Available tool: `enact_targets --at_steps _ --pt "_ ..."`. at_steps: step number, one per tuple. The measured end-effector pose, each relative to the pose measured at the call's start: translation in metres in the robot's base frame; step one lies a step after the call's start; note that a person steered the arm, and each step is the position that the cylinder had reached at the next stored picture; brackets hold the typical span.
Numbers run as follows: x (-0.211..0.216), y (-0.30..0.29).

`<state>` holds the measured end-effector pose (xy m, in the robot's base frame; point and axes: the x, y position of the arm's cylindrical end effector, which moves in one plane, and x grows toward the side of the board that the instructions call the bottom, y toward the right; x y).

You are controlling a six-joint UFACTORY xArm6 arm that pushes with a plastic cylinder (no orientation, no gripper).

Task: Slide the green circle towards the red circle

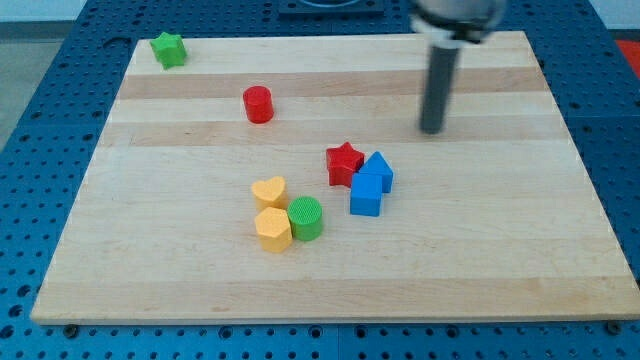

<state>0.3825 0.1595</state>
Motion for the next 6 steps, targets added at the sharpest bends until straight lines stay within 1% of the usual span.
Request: enact_targets --at_steps 1,2,3,4,5,6 --pt "0.045 0.061" --pt "0.103 0.061" --pt "0.136 0.012" --pt "0.149 -0.044" --pt "0.151 -0.093" --pt "0.143 -0.123"
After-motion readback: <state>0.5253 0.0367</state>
